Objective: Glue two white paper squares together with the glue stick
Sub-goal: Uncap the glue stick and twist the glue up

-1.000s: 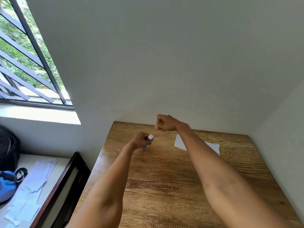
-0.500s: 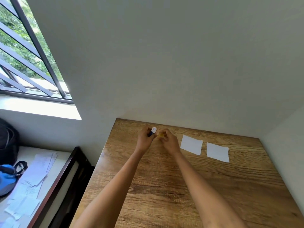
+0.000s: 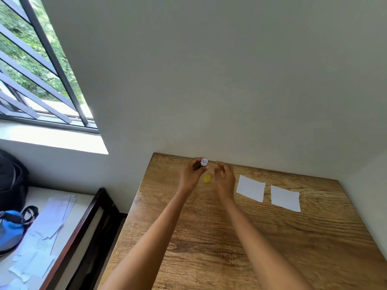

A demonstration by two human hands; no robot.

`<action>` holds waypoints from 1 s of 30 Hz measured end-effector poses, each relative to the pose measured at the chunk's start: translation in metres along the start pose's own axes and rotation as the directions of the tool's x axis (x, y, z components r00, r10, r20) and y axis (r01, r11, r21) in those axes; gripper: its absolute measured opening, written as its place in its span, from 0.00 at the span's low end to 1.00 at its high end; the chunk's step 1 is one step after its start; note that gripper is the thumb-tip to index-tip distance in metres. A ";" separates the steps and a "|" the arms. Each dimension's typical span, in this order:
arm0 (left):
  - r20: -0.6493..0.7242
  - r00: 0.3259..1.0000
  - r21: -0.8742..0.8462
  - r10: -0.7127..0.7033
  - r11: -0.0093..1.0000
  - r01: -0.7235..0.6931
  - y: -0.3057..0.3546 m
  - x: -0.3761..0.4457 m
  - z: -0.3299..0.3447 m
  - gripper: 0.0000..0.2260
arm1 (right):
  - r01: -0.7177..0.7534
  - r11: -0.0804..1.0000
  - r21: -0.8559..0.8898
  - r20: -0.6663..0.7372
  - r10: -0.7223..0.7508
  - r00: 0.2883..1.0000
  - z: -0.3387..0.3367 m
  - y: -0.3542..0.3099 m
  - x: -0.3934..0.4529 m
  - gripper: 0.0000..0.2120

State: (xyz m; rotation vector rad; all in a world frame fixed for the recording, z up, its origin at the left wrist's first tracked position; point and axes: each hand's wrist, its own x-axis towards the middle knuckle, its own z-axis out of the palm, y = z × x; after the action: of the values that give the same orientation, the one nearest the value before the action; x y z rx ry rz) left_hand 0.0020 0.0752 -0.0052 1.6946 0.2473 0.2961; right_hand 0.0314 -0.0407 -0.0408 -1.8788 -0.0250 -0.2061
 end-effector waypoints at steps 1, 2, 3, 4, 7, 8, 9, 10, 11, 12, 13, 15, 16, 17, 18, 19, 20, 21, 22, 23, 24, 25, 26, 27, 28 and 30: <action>0.020 1.000 -0.021 0.017 1.000 -0.017 0.008 0.001 0.004 0.10 | -0.060 0.989 0.133 -0.030 0.065 0.997 0.003 -0.008 -0.001 0.05; 0.026 0.999 -0.050 0.038 0.998 -0.036 0.016 0.002 0.007 0.10 | -0.136 0.958 0.251 -0.011 0.144 0.990 0.005 -0.018 0.000 0.07; 0.021 0.998 -0.076 0.056 0.996 -0.054 0.024 0.002 0.011 0.10 | -0.226 0.910 0.349 0.041 0.226 0.973 0.009 -0.026 -0.001 0.10; 0.014 0.998 -0.097 0.066 0.993 -0.065 0.031 0.002 0.014 0.10 | -0.313 0.837 0.450 0.111 0.295 0.949 0.011 -0.034 -0.002 0.13; 0.001 0.999 -0.165 0.053 0.985 -0.052 0.049 0.004 0.019 0.09 | -0.415 0.481 0.772 0.279 0.330 0.902 0.012 -0.046 -0.005 0.14; 0.003 0.998 -0.192 0.060 0.980 -0.058 0.054 0.005 0.018 0.09 | -0.409 0.375 0.832 0.308 0.300 0.903 0.010 -0.049 -0.005 0.13; 0.008 0.997 -0.215 0.074 0.974 -0.071 0.058 0.006 0.017 0.09 | -0.405 0.305 0.862 0.334 0.259 0.906 0.007 -0.051 -0.006 0.11; 0.015 0.996 -0.234 0.092 0.968 -0.086 0.063 0.006 0.015 0.09 | -0.403 0.266 0.876 0.355 0.211 0.911 0.005 -0.053 -0.007 0.10; 0.019 0.994 -0.248 0.107 0.964 -0.099 0.067 0.006 0.014 0.09 | -0.406 0.244 0.881 0.375 0.165 0.912 0.002 -0.055 -0.008 0.10; 0.021 0.993 -0.258 0.117 0.960 -0.108 0.072 0.006 0.013 0.09 | -0.413 0.235 0.880 0.393 0.126 0.911 0.000 -0.058 -0.008 0.10; 0.021 0.992 -0.266 0.123 0.957 -0.113 0.075 0.005 0.013 0.09 | -0.420 0.230 0.878 0.409 0.094 0.908 -0.001 -0.060 -0.008 0.11; 0.003 0.991 -0.274 0.131 0.953 -0.126 0.078 0.001 0.013 0.09 | -0.426 0.231 0.875 0.427 0.050 0.903 -0.004 -0.065 -0.006 0.12; -0.019 0.991 -0.265 0.133 0.955 -0.133 0.079 -0.001 0.014 0.09 | -0.431 0.232 0.872 0.434 0.041 0.900 -0.005 -0.068 -0.005 0.13; -0.042 0.991 -0.257 0.128 0.957 -0.135 0.079 -0.002 0.014 0.08 | -0.436 0.237 0.868 0.440 0.039 0.897 -0.006 -0.070 -0.004 0.13; -0.063 0.991 -0.260 0.115 0.957 -0.128 0.078 -0.004 0.014 0.08 | -0.442 0.245 0.863 0.448 0.035 0.893 -0.007 -0.071 -0.004 0.13; -0.077 0.993 -0.277 0.094 0.954 -0.112 0.077 -0.005 0.013 0.07 | -0.451 0.256 0.855 0.459 0.032 0.888 -0.008 -0.071 -0.005 0.12; -0.082 0.994 -0.293 0.072 0.951 -0.093 0.077 -0.005 0.012 0.07 | -0.461 0.262 0.848 0.470 0.029 0.882 -0.009 -0.071 -0.005 0.11; -0.085 0.995 -0.304 0.057 0.949 -0.080 0.077 -0.006 0.011 0.06 | -0.471 0.264 0.842 0.482 0.026 0.876 -0.011 -0.070 -0.006 0.11; -0.090 0.995 -0.308 0.051 0.948 -0.077 0.077 -0.008 0.010 0.06 | -0.480 0.272 0.834 0.494 0.022 0.869 -0.013 -0.070 -0.006 0.10; -0.098 0.994 -0.313 0.051 0.946 -0.080 0.077 -0.009 0.009 0.06 | -0.490 0.286 0.823 0.506 0.021 0.862 -0.014 -0.070 -0.005 0.10; -0.103 0.993 -0.315 0.055 0.945 -0.085 0.077 -0.011 0.009 0.06 | -0.504 0.301 0.810 0.520 0.030 0.854 -0.016 -0.070 -0.004 0.10; -0.101 0.993 -0.306 0.060 0.948 -0.088 0.077 -0.013 0.010 0.06 | -0.522 0.318 0.792 0.535 0.052 0.843 -0.016 -0.072 -0.003 0.11; -0.091 0.994 -0.283 0.068 0.955 -0.091 0.078 -0.014 0.012 0.06 | -0.537 0.346 0.769 0.543 0.089 0.835 -0.015 -0.074 -0.002 0.13; -0.076 0.994 -0.248 0.077 0.964 -0.094 0.080 -0.015 0.015 0.07 | -0.545 0.382 0.746 0.537 0.139 0.832 -0.014 -0.076 0.000 0.15; -0.061 0.994 -0.214 0.086 0.972 -0.097 0.082 -0.017 0.018 0.08 | -0.546 0.406 0.733 0.516 0.192 0.835 -0.014 -0.077 0.002 0.15; -0.048 0.993 -0.204 0.110 0.972 -0.117 0.086 -0.020 0.024 0.09 | -0.544 0.361 0.758 0.493 0.231 0.839 -0.013 -0.078 0.002 0.15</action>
State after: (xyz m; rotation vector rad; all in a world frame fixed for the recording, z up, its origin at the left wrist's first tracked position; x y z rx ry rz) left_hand -0.0092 0.0344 0.0762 1.5005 0.1412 0.4237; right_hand 0.0222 -0.0290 0.0373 -0.7620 0.1011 0.4065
